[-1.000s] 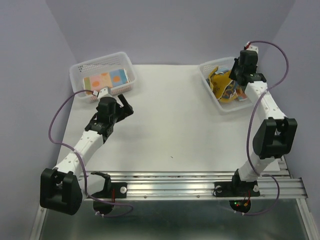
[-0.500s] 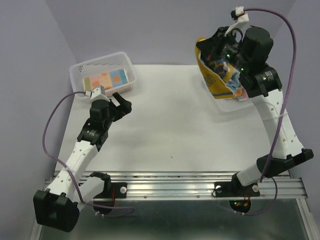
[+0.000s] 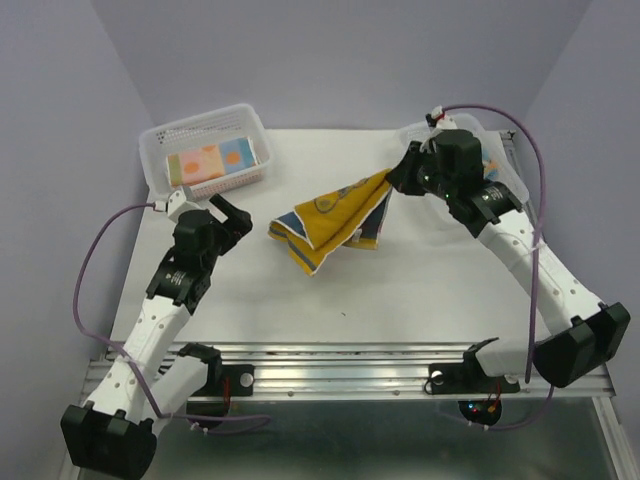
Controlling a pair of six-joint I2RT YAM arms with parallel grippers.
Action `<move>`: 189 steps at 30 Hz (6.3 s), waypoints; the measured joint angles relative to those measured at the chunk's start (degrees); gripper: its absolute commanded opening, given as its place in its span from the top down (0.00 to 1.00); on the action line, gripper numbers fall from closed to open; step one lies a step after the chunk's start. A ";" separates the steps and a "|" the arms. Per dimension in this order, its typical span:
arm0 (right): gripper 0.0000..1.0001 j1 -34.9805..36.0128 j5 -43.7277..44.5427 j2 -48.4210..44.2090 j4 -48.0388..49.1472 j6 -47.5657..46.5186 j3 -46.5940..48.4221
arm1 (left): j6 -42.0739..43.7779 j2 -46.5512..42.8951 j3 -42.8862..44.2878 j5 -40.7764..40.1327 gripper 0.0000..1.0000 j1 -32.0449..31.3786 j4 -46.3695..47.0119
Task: Fold and stack the towels
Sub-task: Move the towel to the center of the board, then flatten out the crumpled towel, then fold the towel
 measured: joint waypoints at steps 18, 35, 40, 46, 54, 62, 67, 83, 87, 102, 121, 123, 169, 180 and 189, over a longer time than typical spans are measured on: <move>0.00 6.91 15.23 6.21 -1.55 6.97 -19.85 | 0.44 18.91 -4.00 3.54 0.01 -0.07 3.69; 0.31 26.18 29.14 22.08 -2.21 33.66 -26.23 | 1.36 24.81 -3.50 5.40 0.01 -0.50 8.90; 0.55 27.02 31.36 23.52 -2.36 35.01 -25.18 | 1.62 25.31 -3.50 5.40 0.01 -0.74 9.38; 0.99 28.41 32.20 23.06 -2.62 37.51 -26.27 | 3.21 27.43 -3.06 5.99 0.01 -2.27 9.44; 0.99 28.74 30.53 12.17 -3.80 37.75 -37.27 | 5.09 29.33 -3.15 7.78 0.03 -9.92 9.33; 0.99 28.72 28.65 10.14 -3.45 35.63 -39.08 | 5.20 29.90 -7.19 7.54 0.11 -19.82 8.72; 0.99 28.68 27.52 9.79 -2.89 34.10 -39.34 | 3.15 29.62 -7.26 5.51 0.16 -22.12 8.02; 0.99 27.87 25.44 4.00 -3.26 32.13 -42.05 | 1.44 43.32 4.15 -6.40 0.66 -28.81 4.04; 0.99 27.52 25.03 2.80 -3.23 31.54 -42.32 | -0.11 46.49 6.99 -8.09 1.00 -30.45 3.74; 0.99 26.80 24.26 -13.09 -8.46 24.44 -38.01 | -1.49 20.17 1.88 4.81 1.00 -34.99 -4.55; 0.99 26.80 11.21 -27.06 -4.94 12.83 -7.63 | -1.86 -0.50 26.12 15.26 1.00 -35.21 -2.38; 0.99 26.80 7.76 -27.08 -4.52 12.85 -5.73 | -2.05 -1.73 27.17 15.82 1.00 -35.21 -2.40; 0.99 -3.50 9.68 23.96 18.58 3.17 -7.39 | 11.67 62.49 50.86 19.26 1.00 -3.98 3.82; 0.99 -8.61 -1.03 34.86 19.17 3.50 3.39 | 12.90 72.57 56.59 19.76 1.00 -2.19 2.36; 0.99 -8.55 -10.95 27.56 16.24 7.78 -6.36 | 10.64 60.54 36.37 20.92 1.00 -2.25 6.08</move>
